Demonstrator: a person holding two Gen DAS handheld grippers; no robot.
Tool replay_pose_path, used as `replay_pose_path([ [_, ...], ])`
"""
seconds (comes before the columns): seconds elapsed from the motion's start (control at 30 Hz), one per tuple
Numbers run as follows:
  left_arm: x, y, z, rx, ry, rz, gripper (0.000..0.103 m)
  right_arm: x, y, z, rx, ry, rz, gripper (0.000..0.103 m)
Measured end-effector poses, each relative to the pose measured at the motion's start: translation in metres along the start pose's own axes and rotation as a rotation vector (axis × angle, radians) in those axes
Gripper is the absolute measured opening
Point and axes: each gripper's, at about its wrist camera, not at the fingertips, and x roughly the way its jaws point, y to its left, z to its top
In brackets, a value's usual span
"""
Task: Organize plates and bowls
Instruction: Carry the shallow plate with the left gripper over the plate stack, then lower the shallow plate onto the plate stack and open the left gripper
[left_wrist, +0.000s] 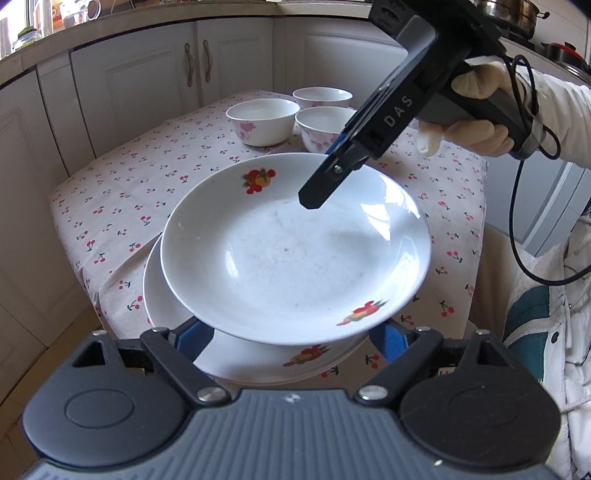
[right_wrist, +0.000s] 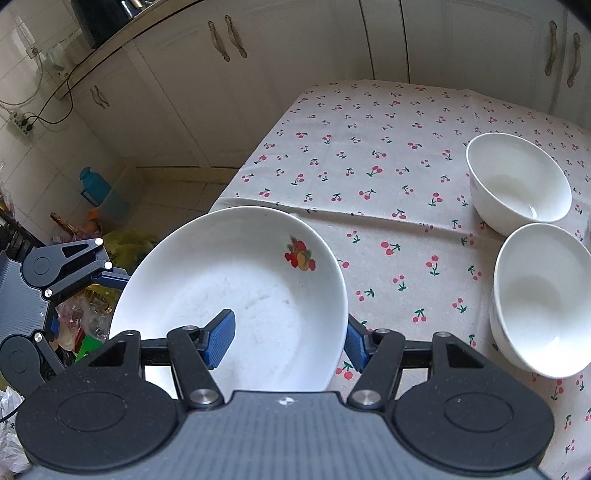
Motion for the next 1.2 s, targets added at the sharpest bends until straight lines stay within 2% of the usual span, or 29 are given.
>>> replay_pose_path([
  [0.6, 0.006, 0.003, 0.004, 0.003, 0.011, -0.025, 0.09, -0.003, -0.007, -0.003, 0.02, 0.003, -0.005, 0.067],
  [0.93, 0.011, 0.007, 0.009, -0.012, 0.045, -0.044, 0.09, -0.009, -0.012, -0.003, 0.046, 0.002, 0.014, 0.068],
  [1.1, 0.014, 0.016, 0.012, -0.058, 0.096, -0.053, 0.093, -0.011, -0.012, -0.002, 0.047, 0.0, 0.027, 0.068],
  [1.2, 0.015, 0.017, 0.013, -0.053, 0.106, -0.047, 0.094, -0.011, -0.009, -0.002, 0.039, -0.003, 0.021, 0.068],
])
